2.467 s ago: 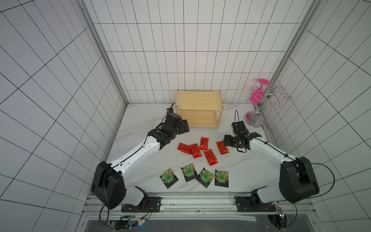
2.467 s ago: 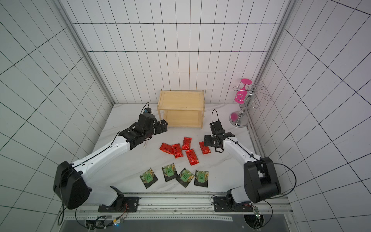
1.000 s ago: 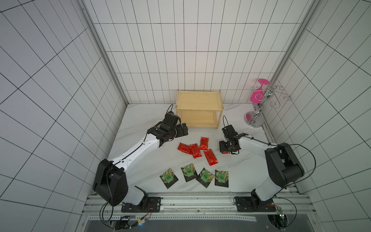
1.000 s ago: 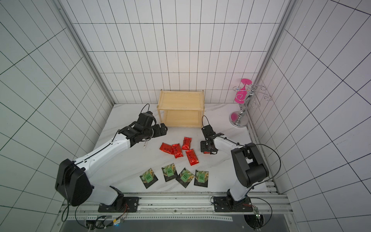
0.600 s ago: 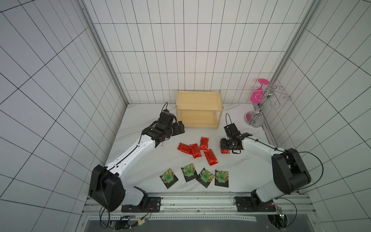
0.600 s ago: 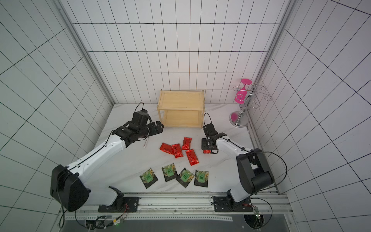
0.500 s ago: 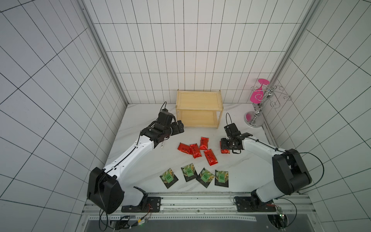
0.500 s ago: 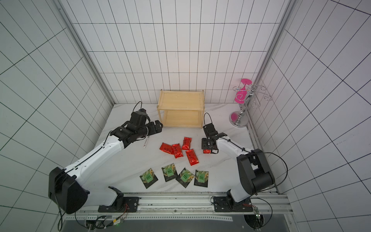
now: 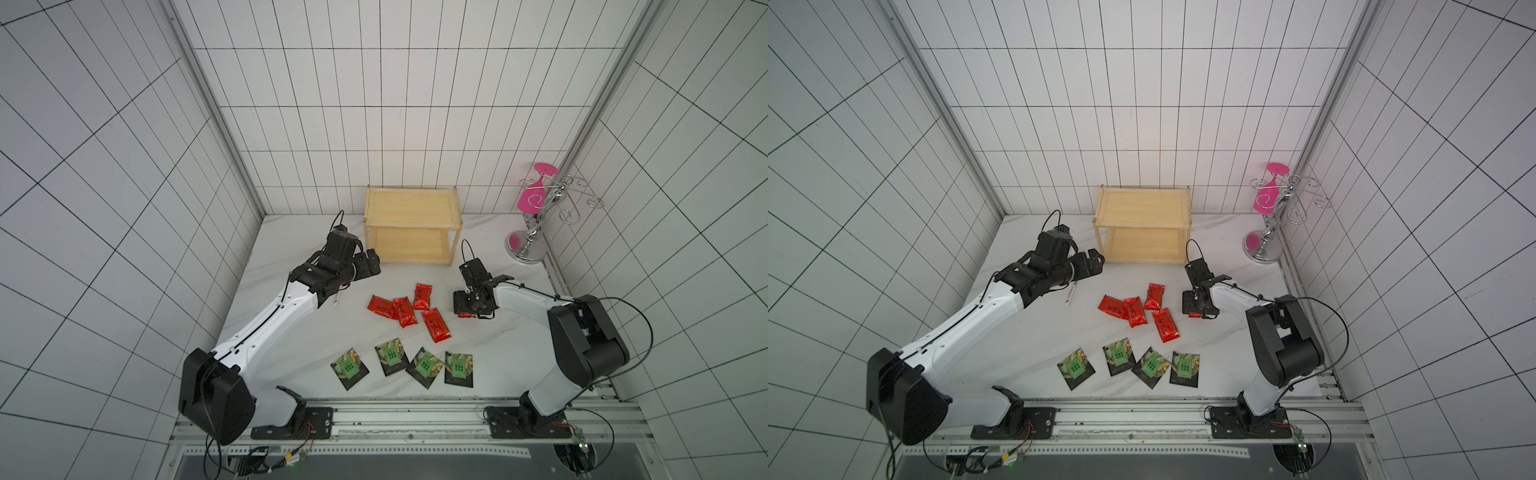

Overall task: Place the tea bags on the shelf by color
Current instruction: Pick up the tea bag from the center of the board.

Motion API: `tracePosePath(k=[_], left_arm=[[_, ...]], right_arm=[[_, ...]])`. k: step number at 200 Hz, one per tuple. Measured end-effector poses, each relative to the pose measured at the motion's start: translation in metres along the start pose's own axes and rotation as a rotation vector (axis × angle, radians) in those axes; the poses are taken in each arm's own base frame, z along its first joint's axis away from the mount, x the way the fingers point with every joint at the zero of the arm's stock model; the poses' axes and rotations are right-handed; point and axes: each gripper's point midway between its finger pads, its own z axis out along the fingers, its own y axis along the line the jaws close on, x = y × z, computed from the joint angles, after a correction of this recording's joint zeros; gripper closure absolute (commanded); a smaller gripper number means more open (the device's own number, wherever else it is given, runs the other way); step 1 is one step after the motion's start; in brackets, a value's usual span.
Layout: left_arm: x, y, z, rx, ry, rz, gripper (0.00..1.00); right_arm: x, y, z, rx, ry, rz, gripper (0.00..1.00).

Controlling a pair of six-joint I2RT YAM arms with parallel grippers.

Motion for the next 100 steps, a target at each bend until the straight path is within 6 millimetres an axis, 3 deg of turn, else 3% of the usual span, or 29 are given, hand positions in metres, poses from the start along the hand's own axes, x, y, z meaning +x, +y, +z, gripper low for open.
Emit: tracePosePath(k=[32,100], left_arm=[[0.0001,0.0006,0.0003,-0.001,0.000,0.002,0.02],[-0.0022,0.0036,0.0003,-0.008,-0.004,0.000,0.02]], right_arm=[[-0.0003,-0.0005,0.0001,0.007,-0.001,0.007,0.47],[0.0011,-0.0025,-0.0037,0.020,0.007,0.017,0.49]])
